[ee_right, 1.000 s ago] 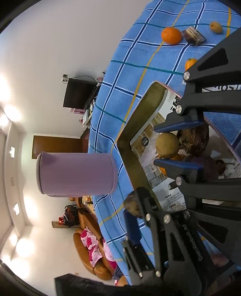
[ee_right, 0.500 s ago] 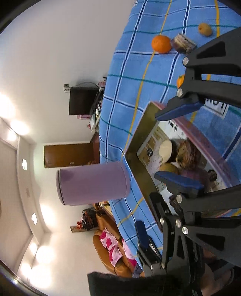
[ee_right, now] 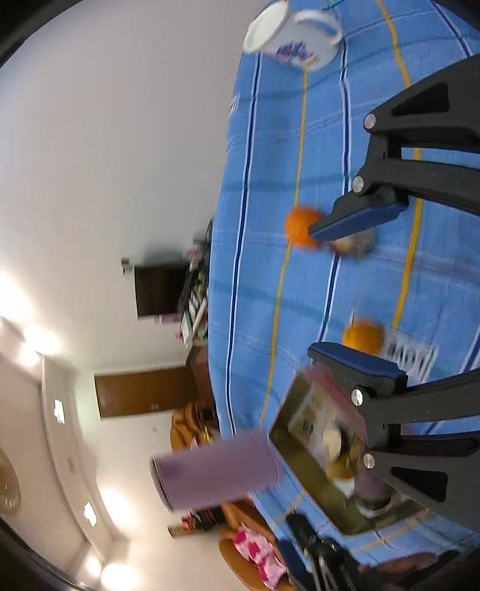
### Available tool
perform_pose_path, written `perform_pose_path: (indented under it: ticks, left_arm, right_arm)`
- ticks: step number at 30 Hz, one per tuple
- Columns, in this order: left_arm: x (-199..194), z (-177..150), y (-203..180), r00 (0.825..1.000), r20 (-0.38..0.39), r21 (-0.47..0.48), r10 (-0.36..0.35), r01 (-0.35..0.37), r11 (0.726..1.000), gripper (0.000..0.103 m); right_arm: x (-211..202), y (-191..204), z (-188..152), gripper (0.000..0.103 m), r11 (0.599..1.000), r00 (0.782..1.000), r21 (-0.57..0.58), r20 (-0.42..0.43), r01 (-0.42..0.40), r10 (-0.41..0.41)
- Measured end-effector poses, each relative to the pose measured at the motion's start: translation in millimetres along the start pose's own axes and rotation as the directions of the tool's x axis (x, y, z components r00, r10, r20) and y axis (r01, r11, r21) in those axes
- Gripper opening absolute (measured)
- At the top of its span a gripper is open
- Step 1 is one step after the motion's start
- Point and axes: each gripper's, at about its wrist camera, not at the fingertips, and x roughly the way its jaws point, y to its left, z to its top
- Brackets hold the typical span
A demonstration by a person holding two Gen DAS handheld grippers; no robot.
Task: Organize fruits
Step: 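Move both tools back from the tin toward the remaining fruits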
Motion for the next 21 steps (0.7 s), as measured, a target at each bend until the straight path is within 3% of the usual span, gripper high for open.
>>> perform_pose_path:
  ticks: [2,7,15,21]
  left_arm:
    - [-2.0,1.7,-12.1,1.000,0.008,0.016,-0.017,0.017,1.000,0.098]
    - [-2.2,5.1,-50.1,0.998,0.008,0.087,-0.068,0.067,0.994,0.098]
    - [18.3,0.6,-102.4,0.989,-0.058,0.150,-0.139,0.147,0.978,0.098]
    - [34.9,-11.8,-137.4,0.976,-0.125,0.221,-0.179,0.204,0.954,0.084]
  right_arm:
    - [0.6,-17.3,-0.9,0.059,0.999,1.000,0.036,-0.006,0.028,-0.028]
    - [-1.1,-60.5,-5.7,0.059,0.985,0.996,0.151,-0.023,0.083,-0.081]
    - [8.1,-72.9,-15.3,0.059,0.982,0.992,0.163,-0.098,0.090,-0.075]
    - [26.0,-65.9,-24.1,0.059,0.990,0.980,0.121,-0.194,0.075,-0.051]
